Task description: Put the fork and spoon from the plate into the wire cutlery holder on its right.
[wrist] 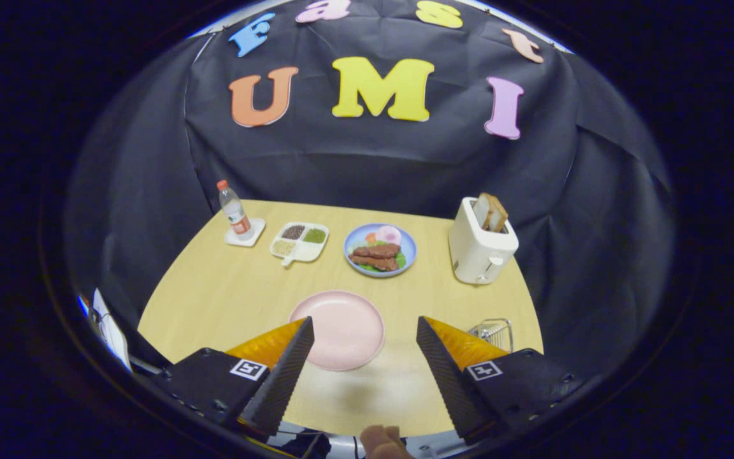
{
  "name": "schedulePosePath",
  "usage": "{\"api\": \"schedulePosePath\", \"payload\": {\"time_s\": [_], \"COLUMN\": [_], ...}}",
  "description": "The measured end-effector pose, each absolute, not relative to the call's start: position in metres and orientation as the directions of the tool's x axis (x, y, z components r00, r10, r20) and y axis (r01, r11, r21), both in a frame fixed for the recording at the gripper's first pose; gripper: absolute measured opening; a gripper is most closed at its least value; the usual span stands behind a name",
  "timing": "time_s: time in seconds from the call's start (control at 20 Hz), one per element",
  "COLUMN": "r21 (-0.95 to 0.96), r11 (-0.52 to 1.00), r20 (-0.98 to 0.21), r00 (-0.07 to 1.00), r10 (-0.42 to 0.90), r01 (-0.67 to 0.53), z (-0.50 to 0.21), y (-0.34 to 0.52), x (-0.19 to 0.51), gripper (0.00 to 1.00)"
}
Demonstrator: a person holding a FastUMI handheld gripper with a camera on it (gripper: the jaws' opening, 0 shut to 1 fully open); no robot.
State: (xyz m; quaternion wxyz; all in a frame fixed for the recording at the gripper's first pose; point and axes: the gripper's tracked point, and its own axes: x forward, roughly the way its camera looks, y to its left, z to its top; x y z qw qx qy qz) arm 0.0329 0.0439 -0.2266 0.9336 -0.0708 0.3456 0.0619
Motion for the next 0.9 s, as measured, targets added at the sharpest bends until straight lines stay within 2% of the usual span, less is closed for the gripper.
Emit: {"api": "schedulePosePath", "payload": {"time_s": [0.15, 0.3, 0.45, 0.65, 0.9], "r21": [-0.087, -0.13, -0.189, -0.123, -0.09], "r11": [0.988, 0.99, 0.982, 0.991, 0.995], "r20": [-0.522, -0.327, -0.144, -0.075, -0.066], "r00": [0.851, 0.945, 0.99, 0.996, 0.997], "r10": [0.062, 0.009, -0.008, 0.042, 0.041], "r01": [-0.125, -0.054, -0.02, -0.051, -0.047], "z": [-0.187, -0.135, -0.098, -0.083, -0.079], "y": [0.054, 0.046, 0.05, 0.062, 0.061], "x": [0.029, 0.025, 0.017, -0.008, -0.019], "gripper": [0.96, 0.96, 0.96, 0.96, 0.96]}}
